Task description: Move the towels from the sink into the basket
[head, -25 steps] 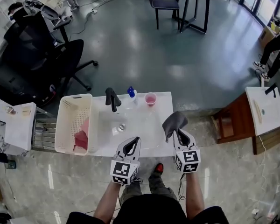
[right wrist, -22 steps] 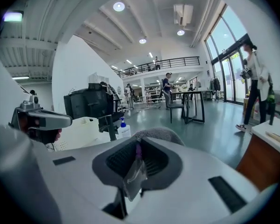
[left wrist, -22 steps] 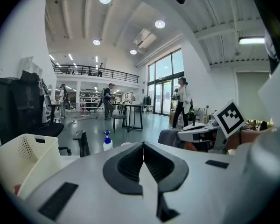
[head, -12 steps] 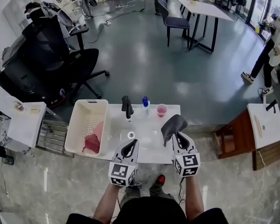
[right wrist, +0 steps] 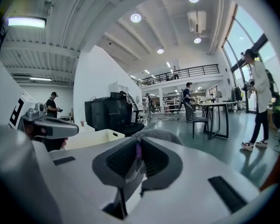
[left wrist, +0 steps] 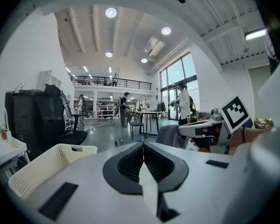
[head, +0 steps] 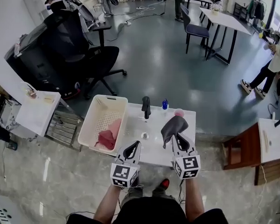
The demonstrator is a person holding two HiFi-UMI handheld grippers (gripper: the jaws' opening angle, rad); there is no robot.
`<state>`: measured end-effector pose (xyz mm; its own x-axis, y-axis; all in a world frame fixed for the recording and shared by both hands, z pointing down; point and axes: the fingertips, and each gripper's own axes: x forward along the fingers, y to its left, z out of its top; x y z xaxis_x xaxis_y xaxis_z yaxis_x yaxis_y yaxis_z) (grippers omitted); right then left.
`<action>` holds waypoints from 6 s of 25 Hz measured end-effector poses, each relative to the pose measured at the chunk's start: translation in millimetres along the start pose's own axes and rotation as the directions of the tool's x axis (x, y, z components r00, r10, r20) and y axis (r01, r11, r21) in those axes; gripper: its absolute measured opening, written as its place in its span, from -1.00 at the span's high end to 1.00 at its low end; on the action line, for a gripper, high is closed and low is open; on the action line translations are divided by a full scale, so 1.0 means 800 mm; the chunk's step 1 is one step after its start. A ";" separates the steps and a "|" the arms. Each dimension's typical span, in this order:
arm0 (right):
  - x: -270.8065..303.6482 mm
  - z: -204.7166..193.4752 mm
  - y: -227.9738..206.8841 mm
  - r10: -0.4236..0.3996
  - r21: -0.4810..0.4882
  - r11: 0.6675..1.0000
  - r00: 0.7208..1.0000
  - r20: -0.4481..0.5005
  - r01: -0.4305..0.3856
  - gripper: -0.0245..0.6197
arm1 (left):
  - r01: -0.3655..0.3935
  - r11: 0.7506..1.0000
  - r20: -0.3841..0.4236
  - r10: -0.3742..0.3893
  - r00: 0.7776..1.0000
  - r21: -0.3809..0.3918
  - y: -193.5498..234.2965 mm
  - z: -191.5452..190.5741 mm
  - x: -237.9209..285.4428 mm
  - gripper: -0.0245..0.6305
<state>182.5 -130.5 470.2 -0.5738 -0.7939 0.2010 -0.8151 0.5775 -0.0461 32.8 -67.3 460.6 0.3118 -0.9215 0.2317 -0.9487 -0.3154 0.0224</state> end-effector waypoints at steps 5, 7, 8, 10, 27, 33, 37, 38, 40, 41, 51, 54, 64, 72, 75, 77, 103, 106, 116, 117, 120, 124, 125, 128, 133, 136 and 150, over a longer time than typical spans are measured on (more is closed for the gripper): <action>0.027 0.015 0.043 0.063 -0.014 0.998 0.998 0.021 -0.062 0.75 | -0.065 0.998 0.003 0.065 0.998 -0.005 0.041 -0.001 -0.026 0.90; 0.037 0.020 0.059 0.084 -0.018 0.996 0.996 0.029 -0.084 0.75 | -0.088 0.996 0.004 0.088 0.996 -0.007 0.056 -0.002 -0.036 0.90; 0.041 0.023 0.067 0.094 -0.021 0.995 0.995 0.034 -0.094 0.75 | -0.098 0.995 0.004 0.098 0.995 -0.008 0.063 -0.002 -0.041 0.90; 0.048 0.030 0.082 0.113 -0.029 0.993 0.993 0.042 -0.112 0.75 | -0.117 0.993 0.008 0.117 0.993 -0.011 0.077 0.000 -0.050 0.90; 0.119 0.088 0.204 0.253 -0.098 0.965 0.963 0.097 -0.244 0.75 | -0.242 0.970 0.048 0.243 0.969 -0.040 0.186 0.004 -0.118 0.90; 0.139 0.096 0.244 0.302 -0.113 0.950 0.948 0.099 -0.291 0.75 | -0.290 0.955 0.045 0.293 0.955 -0.062 0.215 -0.003 -0.143 0.90; 0.151 0.100 0.272 0.336 -0.127 0.938 0.937 0.094 -0.323 0.75 | -0.317 0.946 0.047 0.321 0.946 -0.073 0.236 -0.006 -0.157 0.90; 0.154 0.100 0.278 0.344 -0.129 0.935 0.934 0.092 -0.331 0.75 | -0.323 0.943 0.047 0.327 0.944 -0.075 0.241 -0.007 -0.160 0.90; 0.161 0.099 0.291 0.360 -0.133 0.928 0.929 0.089 -0.348 0.75 | -0.337 0.938 0.047 0.341 0.939 -0.078 0.251 -0.010 -0.165 0.90; 0.165 0.099 0.297 0.369 -0.136 0.925 0.926 0.086 -0.356 0.75 | -0.344 0.936 0.049 0.348 0.936 -0.080 0.256 -0.011 -0.168 0.90; 0.191 0.079 0.351 0.445 -0.141 0.889 0.895 0.035 -0.436 0.75 | -0.420 0.898 0.043 0.428 0.903 -0.129 0.289 -0.026 -0.201 0.90; 0.194 0.064 0.365 0.459 -0.131 0.881 0.888 0.008 -0.454 0.75 | -0.430 0.892 0.028 0.438 0.899 -0.136 0.295 -0.033 -0.208 0.90; 0.203 -0.002 0.381 0.475 -0.087 0.872 0.876 -0.087 -0.482 0.75 | -0.442 0.886 -0.056 0.438 0.897 -0.142 0.296 -0.078 -0.212 0.90; 0.209 -0.044 0.388 0.468 -0.075 0.872 0.870 -0.155 -0.483 0.75 | -0.435 0.885 -0.104 0.423 0.900 -0.165 0.298 -0.109 -0.208 0.90; 0.211 -0.053 0.386 0.464 -0.065 0.875 0.870 -0.167 -0.480 0.75 | -0.434 0.884 -0.115 0.420 0.900 -0.172 0.298 -0.117 -0.205 0.90; 0.213 -0.058 0.384 0.461 -0.060 0.877 0.870 -0.173 -0.477 0.75 | -0.433 0.884 -0.121 0.417 0.901 -0.175 0.299 -0.121 -0.203 0.90; 0.223 -0.072 0.378 0.480 -0.005 0.872 0.858 -0.182 -0.489 0.28 | -0.424 0.888 -0.143 0.403 0.904 -0.177 0.297 -0.130 -0.186 0.90; 0.221 -0.068 0.375 0.473 -0.010 0.876 0.863 -0.175 -0.482 0.28 | -0.419 0.891 -0.133 0.401 0.906 -0.173 0.296 -0.126 -0.186 0.90; 0.199 -0.039 0.343 0.420 -0.030 0.904 0.899 -0.127 -0.427 0.29 | -0.359 0.921 -0.079 0.351 0.933 -0.147 0.284 -0.093 -0.168 0.90; 0.196 -0.034 0.337 0.407 -0.030 0.910 0.906 -0.117 -0.413 0.29 | -0.348 0.926 -0.070 0.341 0.937 -0.144 0.281 -0.087 -0.164 0.90; 0.188 -0.022 0.318 0.365 -0.033 0.929 0.927 -0.088 -0.369 0.36 | -0.313 0.941 -0.047 0.310 0.950 -0.128 0.271 -0.073 -0.155 0.90; 0.173 -0.006 0.294 0.307 -0.048 0.950 0.950 -0.052 -0.310 0.45 | -0.267 0.958 -0.026 0.266 0.964 -0.105 0.259 -0.057 -0.141 0.90; 0.168 -0.003 0.286 0.291 -0.051 0.955 0.956 -0.043 -0.293 0.48 | -0.254 0.962 -0.019 0.253 0.967 -0.099 0.255 -0.053 -0.137 0.90; 0.155 0.005 0.262 0.234 -0.065 0.970 0.972 -0.021 -0.235 0.58 | -0.212 0.974 0.000 0.213 0.977 -0.083 0.242 -0.040 -0.123 0.90; 0.133 0.017 0.223 0.132 -0.064 0.989 0.991 0.015 -0.131 0.69 | -0.134 0.990 0.018 0.135 0.991 -0.052 0.220 -0.025 -0.099 0.90; 0.117 0.023 0.200 0.069 -0.064 0.996 0.997 0.033 -0.066 0.73 | -0.081 0.996 0.028 0.082 0.996 -0.030 0.205 -0.016 -0.085 0.90; 0.037 0.022 0.140 -0.140 -0.051 0.988 0.989 0.050 0.143 0.78 | 0.099 0.995 0.040 -0.100 0.994 0.025 0.155 -0.001 -0.059 0.90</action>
<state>72.7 -92.8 454.0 -0.4572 -0.8756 0.1560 -0.8835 0.4673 0.0334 -99.6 -63.0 453.1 0.4067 -0.8937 0.1894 -0.9117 -0.4104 0.0209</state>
